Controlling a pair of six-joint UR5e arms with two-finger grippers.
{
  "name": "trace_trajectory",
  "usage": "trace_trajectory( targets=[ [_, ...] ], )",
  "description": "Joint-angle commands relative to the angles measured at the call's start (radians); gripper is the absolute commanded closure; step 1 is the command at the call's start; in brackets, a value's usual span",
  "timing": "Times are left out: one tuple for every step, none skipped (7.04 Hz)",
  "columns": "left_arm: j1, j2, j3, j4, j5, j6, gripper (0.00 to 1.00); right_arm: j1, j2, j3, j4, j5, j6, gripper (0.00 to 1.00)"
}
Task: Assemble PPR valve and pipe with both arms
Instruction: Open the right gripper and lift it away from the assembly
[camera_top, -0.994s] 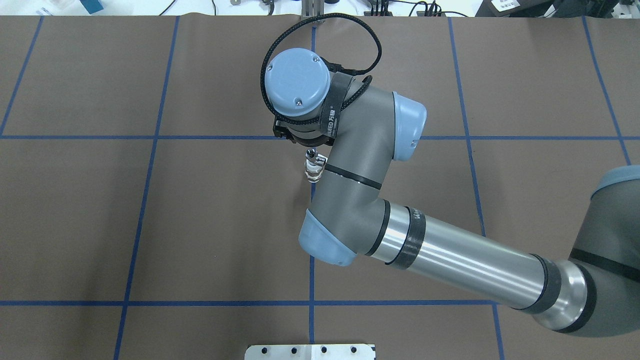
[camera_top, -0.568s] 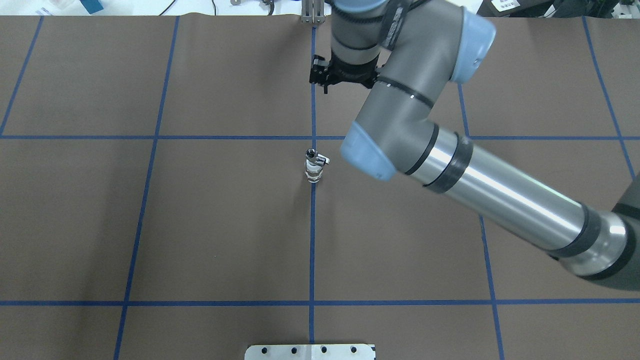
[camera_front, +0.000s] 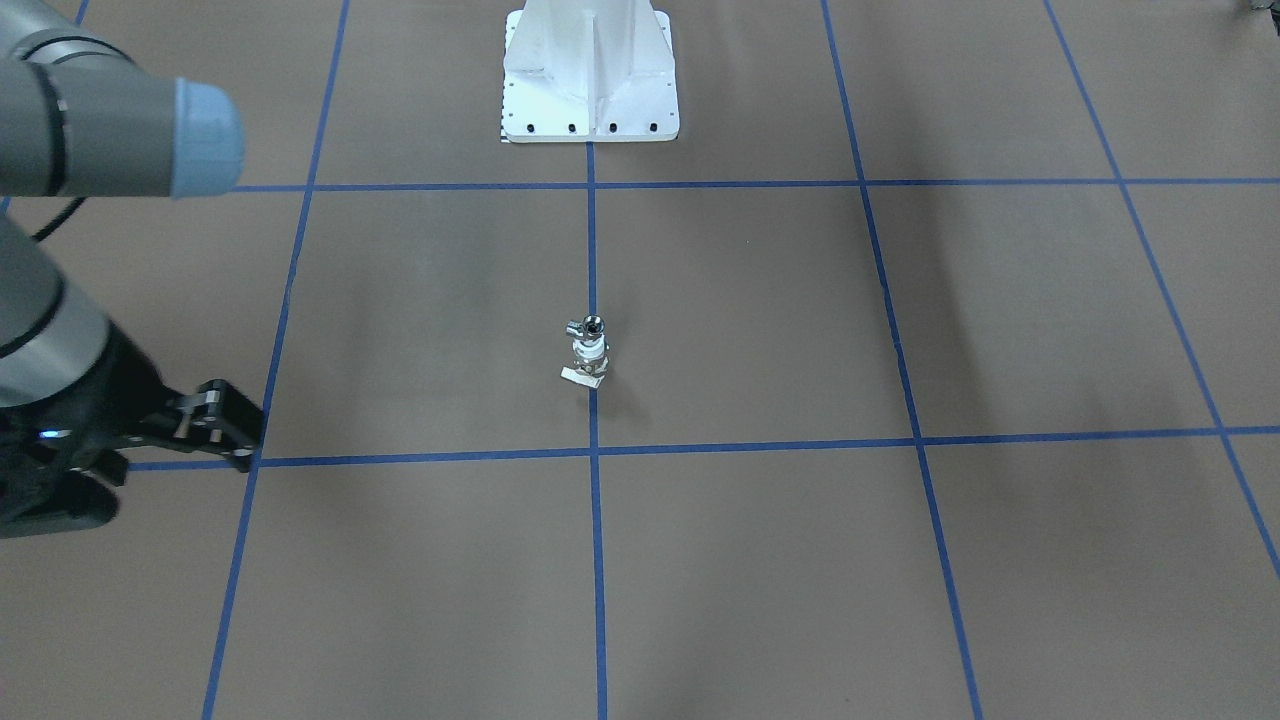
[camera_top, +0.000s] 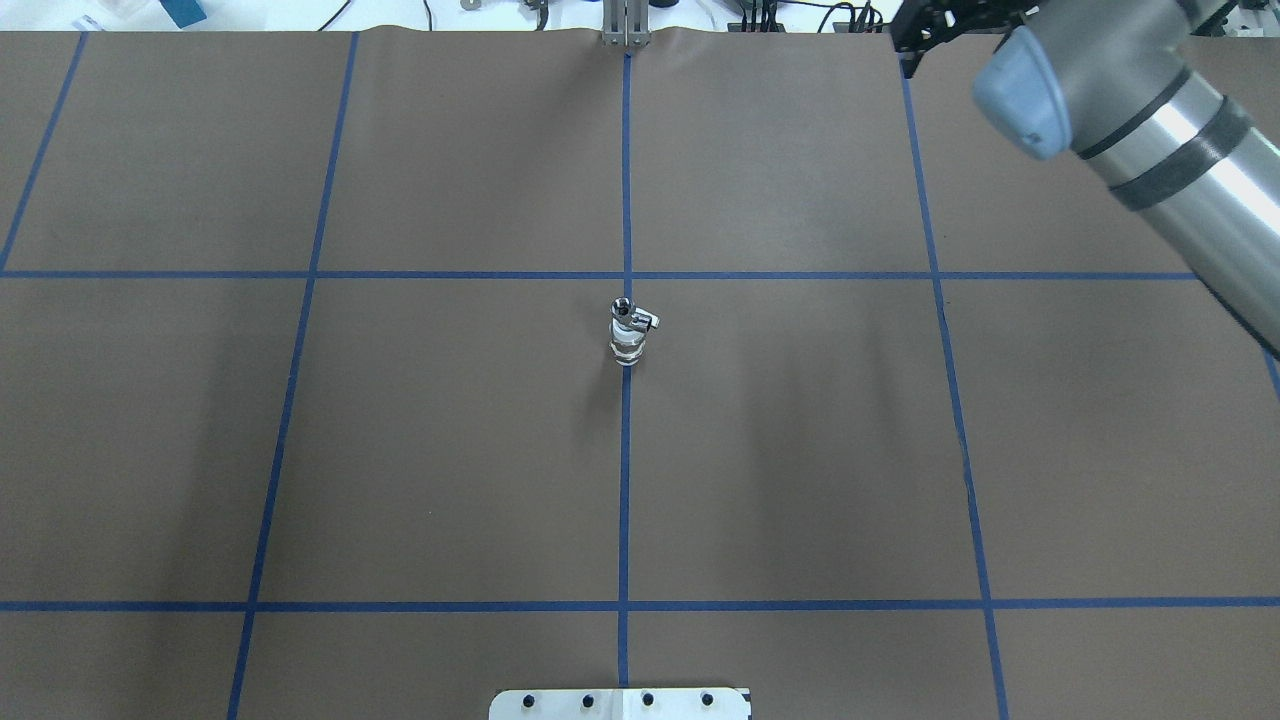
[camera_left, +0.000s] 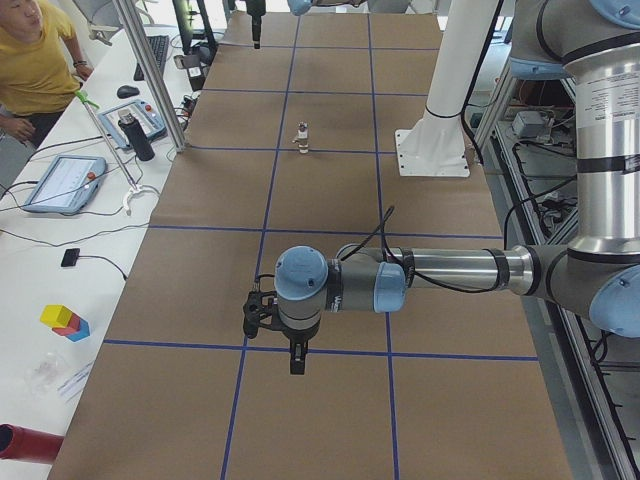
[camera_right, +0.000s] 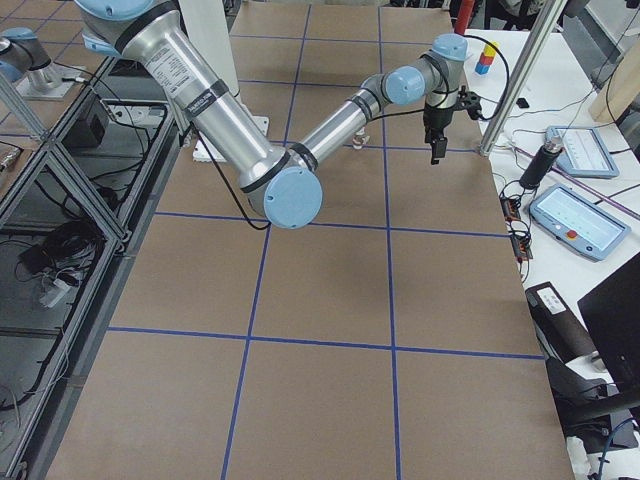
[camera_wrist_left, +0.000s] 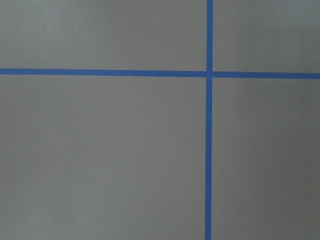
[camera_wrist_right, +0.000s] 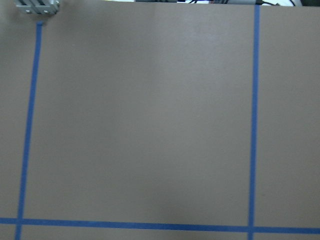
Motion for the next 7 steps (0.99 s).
trace_trajectory(
  targets=[
    [0.000, 0.006, 0.002, 0.004, -0.002, 0.117, 0.00, 0.103, -0.159, 0.000, 0.004, 0.018, -0.309, 0.01],
    [0.000, 0.013, 0.061, -0.005, -0.010, 0.122, 0.00, 0.140, -0.228, 0.002, 0.004, 0.019, -0.388, 0.00],
    [0.000, 0.012, 0.074, -0.016, -0.008, 0.122, 0.00, 0.155, -0.328, 0.033, 0.004, 0.016, -0.416, 0.00],
    [0.006, 0.000, 0.077, -0.016, -0.002, 0.122, 0.00, 0.180, -0.420, 0.088, 0.005, 0.011, -0.440, 0.01],
    [0.020, -0.020, 0.076, -0.014, -0.002, 0.112, 0.00, 0.197, -0.507, 0.144, 0.005, 0.013, -0.479, 0.00],
    [0.037, -0.028, 0.071, -0.013, -0.002, 0.103, 0.00, 0.209, -0.580, 0.194, 0.004, 0.019, -0.503, 0.00],
    [0.061, -0.049, 0.068, -0.008, 0.001, 0.080, 0.00, 0.221, -0.641, 0.246, 0.004, 0.021, -0.503, 0.01]
  ],
)
